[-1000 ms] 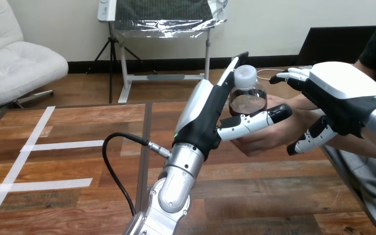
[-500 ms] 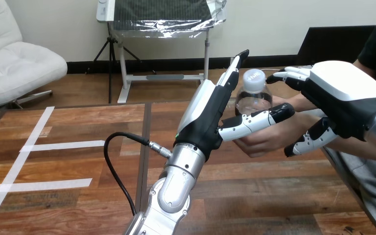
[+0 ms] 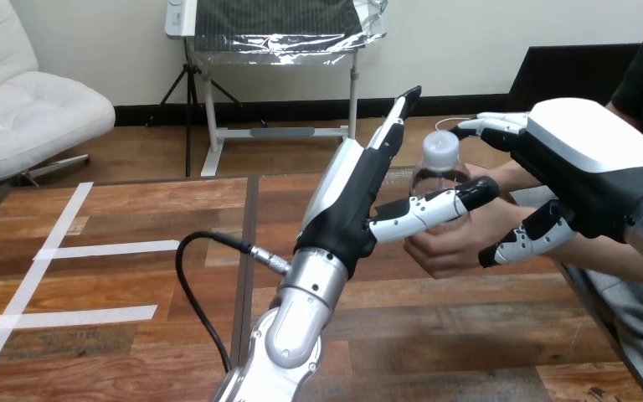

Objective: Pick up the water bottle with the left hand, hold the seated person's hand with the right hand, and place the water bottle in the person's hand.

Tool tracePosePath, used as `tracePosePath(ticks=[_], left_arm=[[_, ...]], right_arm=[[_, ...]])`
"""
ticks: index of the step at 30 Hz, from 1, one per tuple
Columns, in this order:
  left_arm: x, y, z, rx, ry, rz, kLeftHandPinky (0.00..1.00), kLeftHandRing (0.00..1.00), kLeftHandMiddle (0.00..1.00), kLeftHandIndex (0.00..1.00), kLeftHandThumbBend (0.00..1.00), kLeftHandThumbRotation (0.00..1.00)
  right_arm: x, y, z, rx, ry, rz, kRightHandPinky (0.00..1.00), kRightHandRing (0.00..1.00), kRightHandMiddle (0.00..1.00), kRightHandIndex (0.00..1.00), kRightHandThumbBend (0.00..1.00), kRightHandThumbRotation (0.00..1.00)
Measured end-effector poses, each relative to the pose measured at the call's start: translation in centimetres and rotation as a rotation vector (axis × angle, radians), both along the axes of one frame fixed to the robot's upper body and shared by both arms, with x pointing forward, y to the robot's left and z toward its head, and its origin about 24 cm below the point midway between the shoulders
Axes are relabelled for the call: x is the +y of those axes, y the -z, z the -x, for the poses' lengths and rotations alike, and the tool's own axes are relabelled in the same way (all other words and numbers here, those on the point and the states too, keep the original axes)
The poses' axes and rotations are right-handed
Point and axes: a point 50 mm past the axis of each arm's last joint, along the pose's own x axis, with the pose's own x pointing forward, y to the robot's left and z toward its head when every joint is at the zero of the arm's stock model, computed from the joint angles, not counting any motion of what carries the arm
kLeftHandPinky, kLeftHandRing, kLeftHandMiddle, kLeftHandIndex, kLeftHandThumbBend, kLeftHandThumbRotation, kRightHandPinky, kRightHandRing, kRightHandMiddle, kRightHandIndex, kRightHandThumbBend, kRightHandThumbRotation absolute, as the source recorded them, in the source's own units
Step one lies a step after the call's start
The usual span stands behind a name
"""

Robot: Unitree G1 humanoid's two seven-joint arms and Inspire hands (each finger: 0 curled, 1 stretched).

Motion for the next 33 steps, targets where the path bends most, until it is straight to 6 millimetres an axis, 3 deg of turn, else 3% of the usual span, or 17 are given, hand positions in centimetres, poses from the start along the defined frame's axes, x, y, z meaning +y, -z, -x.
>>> tracePosePath(ticks=[8, 9, 17, 26, 33], left_arm=[[0.6, 0.0, 0.5, -0.041, -0.04, 0.039, 0.92, 0.96, 0.98, 0.99, 0.78, 0.6], [0.7, 0.0, 0.6, -0.049, -0.049, 0.048, 0.91, 0.95, 0.97, 0.98, 0.72, 0.62], [1.9, 0.3, 2.0, -0.098, -0.117, 0.156, 0.9, 0.92, 0.94, 0.93, 0.57, 0.68], [3.1, 1.2, 4.2, -0.123, -0.164, 0.264, 0.91, 0.92, 0.93, 0.92, 0.51, 0.73], [3.9, 2.1, 6.1, -0.125, -0.216, 0.305, 0.85, 0.88, 0.9, 0.9, 0.48, 0.75]], right_arm=[[0.2, -0.5, 0.8, -0.038, -0.013, -0.043, 0.76, 0.88, 0.9, 0.85, 0.81, 0.0], [0.3, -0.5, 0.9, -0.045, -0.015, -0.055, 0.74, 0.88, 0.9, 0.85, 0.79, 0.0], [0.9, -0.4, 2.2, -0.129, -0.025, -0.22, 0.7, 0.84, 0.89, 0.82, 0.69, 0.0], [2.2, 0.9, 3.7, -0.227, -0.063, -0.441, 0.7, 0.83, 0.89, 0.83, 0.54, 0.0], [3.5, 2.0, 4.7, -0.284, -0.101, -0.576, 0.69, 0.82, 0.89, 0.82, 0.4, 0.0]])
